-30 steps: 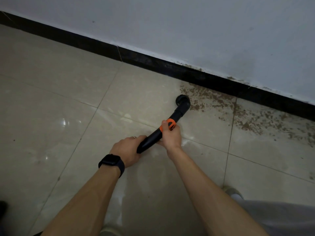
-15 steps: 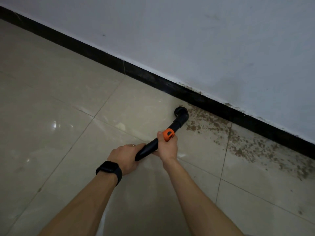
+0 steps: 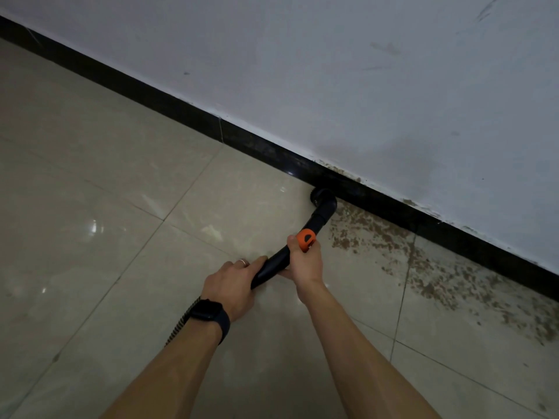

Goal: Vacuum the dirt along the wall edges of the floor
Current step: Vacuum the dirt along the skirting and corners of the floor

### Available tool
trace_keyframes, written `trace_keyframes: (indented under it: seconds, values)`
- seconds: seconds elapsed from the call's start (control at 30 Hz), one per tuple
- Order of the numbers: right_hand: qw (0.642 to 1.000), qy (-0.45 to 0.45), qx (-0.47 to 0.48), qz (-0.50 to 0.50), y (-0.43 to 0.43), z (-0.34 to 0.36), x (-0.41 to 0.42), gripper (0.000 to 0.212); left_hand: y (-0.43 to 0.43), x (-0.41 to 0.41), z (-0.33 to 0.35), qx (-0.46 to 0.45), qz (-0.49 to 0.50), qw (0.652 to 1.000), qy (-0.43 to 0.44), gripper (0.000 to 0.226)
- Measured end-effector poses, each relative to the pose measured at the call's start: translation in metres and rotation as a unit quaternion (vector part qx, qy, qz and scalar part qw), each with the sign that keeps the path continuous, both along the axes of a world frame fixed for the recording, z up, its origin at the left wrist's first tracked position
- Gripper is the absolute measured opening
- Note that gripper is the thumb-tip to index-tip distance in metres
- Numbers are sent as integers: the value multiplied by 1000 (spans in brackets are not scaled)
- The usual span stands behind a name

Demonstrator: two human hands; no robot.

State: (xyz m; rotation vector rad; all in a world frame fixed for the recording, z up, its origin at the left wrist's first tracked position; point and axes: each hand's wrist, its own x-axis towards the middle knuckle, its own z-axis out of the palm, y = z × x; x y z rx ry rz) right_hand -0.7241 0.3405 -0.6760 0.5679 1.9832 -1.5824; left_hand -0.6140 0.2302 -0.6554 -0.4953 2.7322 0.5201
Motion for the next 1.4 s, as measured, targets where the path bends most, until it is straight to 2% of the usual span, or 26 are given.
trace_keyframes:
  seconds: [0.13,0.43,0.6,0.73,0.83,0.9,1.0,1.13,1.27,1.4]
  values:
    - [1000,3,1,13,-8,-1,-5,43,-3,-1,-3,14,22,1000,5,69]
    - [999,8,-11,43,-37,-2,-9,38,-26,5,-5,52,57,997,2,69]
    - [997,-2,-33,63,-54,3,-8,44,-41,11,0,77,66,995,15,60]
    - [996,-41,-62,49,-53,5,-10,37,-45,10,7,85,55,995,-13,51]
    - [997,-33,-35,59,-39,5,-4,33,-41,7,13,115,32,991,-59,49]
    - [997,-28,-19,68,-24,12,7,30,-36,4,15,156,14,981,-119,47]
    - [998,-26,1,53,7,24,32,29,-24,0,13,221,-19,940,-259,52]
    - [999,-34,22,-8,45,31,77,27,0,2,19,234,-85,877,-410,59]
    - [998,-31,23,-55,67,39,104,26,22,4,34,212,-126,856,-455,62]
    - [997,-25,-18,-69,78,46,106,24,33,-2,50,211,-135,845,-473,52]
